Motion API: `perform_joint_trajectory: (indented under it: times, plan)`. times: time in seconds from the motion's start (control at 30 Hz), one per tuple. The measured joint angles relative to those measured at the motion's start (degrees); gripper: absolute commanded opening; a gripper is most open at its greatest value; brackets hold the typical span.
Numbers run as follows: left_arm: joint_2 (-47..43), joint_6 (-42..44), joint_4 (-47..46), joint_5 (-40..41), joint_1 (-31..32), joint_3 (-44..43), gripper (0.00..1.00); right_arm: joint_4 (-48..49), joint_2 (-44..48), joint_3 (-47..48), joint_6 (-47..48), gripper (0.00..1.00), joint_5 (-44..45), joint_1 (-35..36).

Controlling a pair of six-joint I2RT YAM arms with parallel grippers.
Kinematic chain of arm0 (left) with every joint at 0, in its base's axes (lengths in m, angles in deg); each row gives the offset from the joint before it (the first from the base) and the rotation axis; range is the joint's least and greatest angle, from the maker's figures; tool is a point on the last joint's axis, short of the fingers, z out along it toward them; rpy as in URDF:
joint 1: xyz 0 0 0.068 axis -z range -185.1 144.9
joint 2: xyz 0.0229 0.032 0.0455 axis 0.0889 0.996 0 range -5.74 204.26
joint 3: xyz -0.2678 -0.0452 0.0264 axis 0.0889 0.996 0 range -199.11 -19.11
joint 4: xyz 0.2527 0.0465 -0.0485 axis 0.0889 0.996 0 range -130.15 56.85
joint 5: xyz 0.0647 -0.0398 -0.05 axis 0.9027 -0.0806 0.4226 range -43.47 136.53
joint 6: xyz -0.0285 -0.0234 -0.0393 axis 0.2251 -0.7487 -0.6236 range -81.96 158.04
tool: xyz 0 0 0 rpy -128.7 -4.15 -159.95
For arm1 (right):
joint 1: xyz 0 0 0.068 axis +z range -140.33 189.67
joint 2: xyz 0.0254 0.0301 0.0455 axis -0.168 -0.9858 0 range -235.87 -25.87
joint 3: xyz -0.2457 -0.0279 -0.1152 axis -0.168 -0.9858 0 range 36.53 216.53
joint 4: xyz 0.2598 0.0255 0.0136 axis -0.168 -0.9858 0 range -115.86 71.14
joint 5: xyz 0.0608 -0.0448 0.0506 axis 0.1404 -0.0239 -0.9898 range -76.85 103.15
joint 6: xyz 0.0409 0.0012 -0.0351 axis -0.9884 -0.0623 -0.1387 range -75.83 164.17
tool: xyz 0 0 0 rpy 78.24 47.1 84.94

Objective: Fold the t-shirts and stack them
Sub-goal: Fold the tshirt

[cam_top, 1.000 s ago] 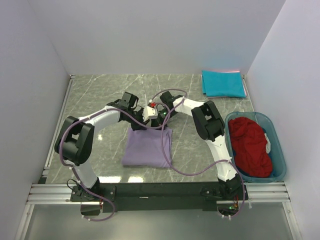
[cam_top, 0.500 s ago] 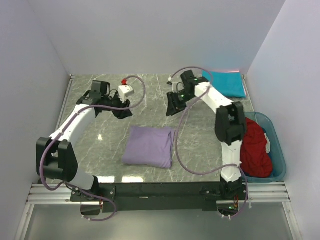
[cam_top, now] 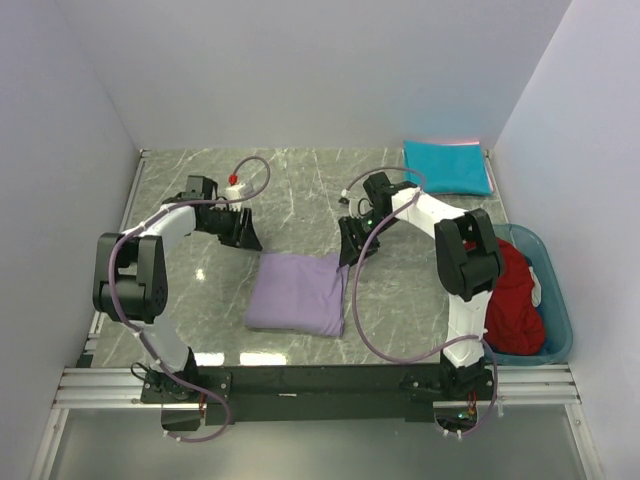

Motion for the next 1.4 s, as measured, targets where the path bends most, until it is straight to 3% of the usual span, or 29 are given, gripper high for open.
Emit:
perform_joint_trajectory:
  times: [0.5, 0.77, 0.83, 0.93, 1.03, 1.07, 1.17, 1.4]
  plan:
    - [4.55, -4.5, -1.53, -1.99, 0.02, -0.02, 0.5, 4.13, -5.42, 0.37, -2.05, 0.43, -3.54, 0.35]
    - [6.69, -6.29, -2.6, -3.82, 0.02, -0.02, 0.5, 4.22, -5.77, 0.92, -2.34, 0.17, -5.16, 0.37]
    - [7.3, -6.73, -2.6, -4.0, 0.02, -0.02, 0.5, 4.24, -5.75, 0.92, -2.45, 0.06, -5.14, 0.37]
    - [7.65, -7.21, -2.6, -4.48, 0.04, -0.02, 0.44, 4.52, -5.7, 0.92, -2.73, 0.0, -5.14, 0.37]
    - [7.67, -7.76, -2.75, -5.11, 0.15, -0.02, 0.28, 4.61, -5.31, 0.92, -2.89, 0.0, -5.11, 0.37]
    - [7.72, -8.26, -2.89, -5.31, 0.22, -0.02, 0.15, 4.66, -4.96, 0.9, -2.86, 0.0, -5.11, 0.33]
    - [7.98, -9.55, -3.3, -6.1, 0.37, -0.02, 0.01, 4.81, -3.04, 0.63, -2.89, 0.0, -5.11, -0.02]
    - [7.87, -12.07, -6.62, -6.23, 0.02, -0.04, 0.01, 4.76, 1.11, -0.2, -2.38, 0.0, -4.79, -1.92]
